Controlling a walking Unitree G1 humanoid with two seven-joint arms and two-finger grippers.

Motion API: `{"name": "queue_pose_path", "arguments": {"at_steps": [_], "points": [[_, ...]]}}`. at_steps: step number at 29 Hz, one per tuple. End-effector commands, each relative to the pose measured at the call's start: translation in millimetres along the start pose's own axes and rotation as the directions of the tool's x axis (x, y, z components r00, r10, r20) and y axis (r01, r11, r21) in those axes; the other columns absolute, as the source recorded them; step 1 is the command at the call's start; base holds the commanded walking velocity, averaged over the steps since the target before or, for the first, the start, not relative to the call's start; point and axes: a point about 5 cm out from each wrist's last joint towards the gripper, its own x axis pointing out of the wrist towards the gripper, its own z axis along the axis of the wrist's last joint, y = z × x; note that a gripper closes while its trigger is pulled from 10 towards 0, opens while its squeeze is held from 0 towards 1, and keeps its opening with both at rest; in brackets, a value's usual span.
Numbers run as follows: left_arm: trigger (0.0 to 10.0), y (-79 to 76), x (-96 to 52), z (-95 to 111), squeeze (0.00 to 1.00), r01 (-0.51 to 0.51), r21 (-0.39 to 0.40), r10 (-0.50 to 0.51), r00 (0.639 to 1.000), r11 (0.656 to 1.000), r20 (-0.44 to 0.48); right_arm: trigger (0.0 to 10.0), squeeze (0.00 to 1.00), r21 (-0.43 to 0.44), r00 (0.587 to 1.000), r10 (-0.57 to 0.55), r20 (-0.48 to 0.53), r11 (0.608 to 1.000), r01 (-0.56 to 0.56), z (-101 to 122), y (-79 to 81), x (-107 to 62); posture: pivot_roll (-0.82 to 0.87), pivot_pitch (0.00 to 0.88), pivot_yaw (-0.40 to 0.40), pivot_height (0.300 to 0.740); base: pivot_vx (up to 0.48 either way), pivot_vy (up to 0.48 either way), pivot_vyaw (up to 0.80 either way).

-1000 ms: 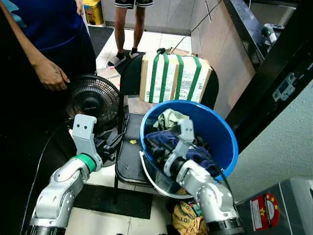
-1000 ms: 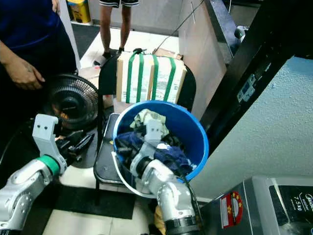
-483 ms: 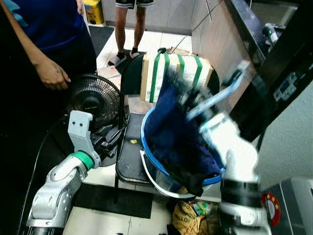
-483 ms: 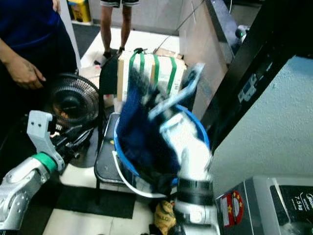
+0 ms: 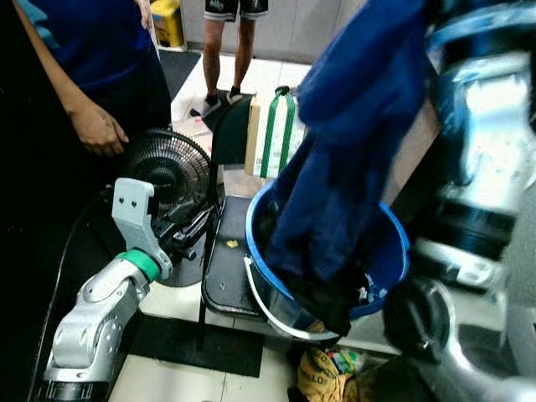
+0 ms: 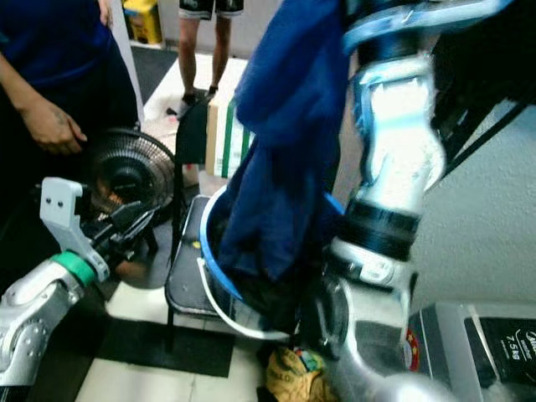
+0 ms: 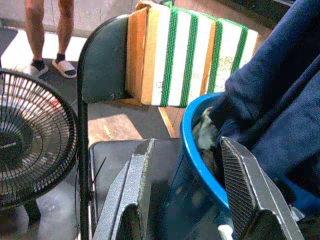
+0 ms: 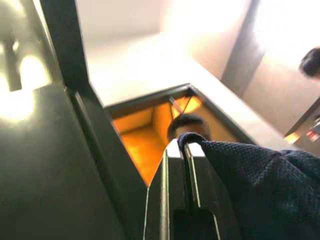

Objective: Clothes washing

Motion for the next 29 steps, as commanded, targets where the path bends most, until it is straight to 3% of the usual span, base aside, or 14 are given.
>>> {"name": "queue_pose_path", "arguments": {"at_steps": [1, 3, 8, 9, 10, 12, 13, 14, 21, 23, 24, 25, 27, 29], "points": [[10.0, -0.8, -0.3, -2.6, 0.00, 0.006, -0.003, -0.006, 1.000, 1.000, -0.003, 0.0, 0.00, -0.047, 1.000, 0.012, 0.020, 0.999, -0.012, 10.6, 4.0, 6.0, 0.09, 0.016, 0.002, 0.740, 0.000, 0.000, 0.00], [10.0, -0.8, -0.3, -2.6, 0.00, 0.006, -0.003, -0.006, 1.000, 1.000, -0.003, 0.0, 0.00, -0.047, 1.000, 0.012, 0.020, 0.999, -0.012, 10.6, 4.0, 6.0, 0.09, 0.016, 0.002, 0.740, 0.000, 0.000, 0.00], [10.0, -3.8, 1.7, -4.0, 0.00, 0.017, 0.001, -0.017, 1.000, 1.000, -0.008, 0.0, 0.00, -0.151, 0.988, -0.124, -0.093, 0.983, 0.109, -10.2, -22.8, -15.5, 0.10, 0.014, 0.001, 0.740, 0.000, 0.000, 0.00], [10.0, -5.5, 2.4, -5.6, 0.00, 0.025, 0.015, -0.025, 1.000, 1.000, -0.018, 0.0, 0.00, -0.245, 0.959, -0.217, -0.183, 0.955, 0.169, -27.9, -40.9, -36.6, 0.10, 0.014, 0.001, 0.740, 0.000, 0.000, 0.00], [10.0, -5.5, 2.4, -5.6, 0.00, 0.025, 0.015, -0.025, 1.000, 1.000, -0.018, 0.0, 0.00, -0.245, 0.959, -0.217, -0.183, 0.955, 0.169, -27.9, -40.9, -36.6, 0.10, 0.014, 0.001, 0.740, 0.000, 0.000, 0.00], [10.0, -9.1, 2.2, -9.8, 0.00, 0.047, 0.059, -0.044, 0.998, 0.997, -0.050, 0.0, 0.00, -0.394, 0.867, -0.387, -0.313, 0.884, 0.253, -54.7, -73.1, -86.5, 0.10, 0.013, 0.003, 0.740, 0.000, 0.000, 0.00], [10.0, -9.1, 2.2, -9.8, 0.00, 0.047, 0.059, -0.044, 0.998, 0.997, -0.050, 0.0, 0.00, -0.394, 0.867, -0.387, -0.313, 0.884, 0.253, -54.7, -73.1, -86.5, 0.10, 0.013, 0.003, 0.740, 0.000, 0.000, 0.00], [10.0, -10.4, 1.6, -11.6, 0.00, 0.053, 0.075, -0.048, 0.997, 0.996, -0.061, 0.0, 0.00, -0.463, 0.798, -0.494, -0.346, 0.829, 0.312, -64.5, -89.7, -119.8, 0.10, 0.013, 0.003, 0.740, 0.000, 0.000, 0.00], [10.0, -9.9, 1.3, -11.8, 0.00, 0.040, 0.074, -0.036, 0.998, 0.996, -0.058, 0.0, 0.00, -0.450, 0.779, -0.526, -0.342, 0.819, 0.356, -68.7, -94.2, -134.7, 0.10, 0.013, 0.003, 0.740, 0.000, 0.000, 0.00], [10.0, -10.5, 1.6, -11.8, 0.00, 0.040, 0.074, -0.035, 0.998, 0.996, -0.057, 0.0, 0.00, -0.430, 0.789, -0.518, -0.331, 0.827, 0.363, -68.4, -92.1, -130.2, 0.10, 0.013, 0.003, 0.740, 0.000, 0.000, 0.00], [10.0, -11.5, 3.0, -12.1, 0.00, 0.042, 0.082, -0.037, 0.998, 0.996, -0.058, 0.0, 0.00, -0.350, 0.893, -0.395, -0.216, 0.885, 0.308, -46.5, -71.1, -77.7, 0.10, 0.007, 0.010, 0.740, 0.000, 0.000, 0.00], [10.0, -11.5, 3.0, -12.1, 0.00, 0.042, 0.082, -0.037, 0.998, 0.996, -0.058, 0.0, 0.00, -0.350, 0.893, -0.395, -0.216, 0.885, 0.308, -46.5, -71.1, -77.7, 0.10, 0.007, 0.010, 0.740, 0.000, 0.000, 0.00], [10.0, -11.9, 3.7, -11.9, 0.00, 0.046, 0.087, -0.041, 0.997, 0.995, -0.060, 0.0, 0.00, -0.253, 0.989, -0.147, 0.026, 0.956, 0.149, 7.0, -22.5, -4.1, 0.10, 0.007, 0.010, 0.740, 0.000, 0.000, 0.00], [10.0, -11.8, 3.4, -12.4, 0.00, 0.048, 0.089, -0.043, 0.997, 0.995, -0.061, 0.0, 0.00, -0.236, 0.974, 0.087, 0.207, 0.971, -0.037, 56.6, 26.7, 35.0, 0.10, 0.006, 0.009, 0.740, 0.000, 0.000, 0.00]]}}
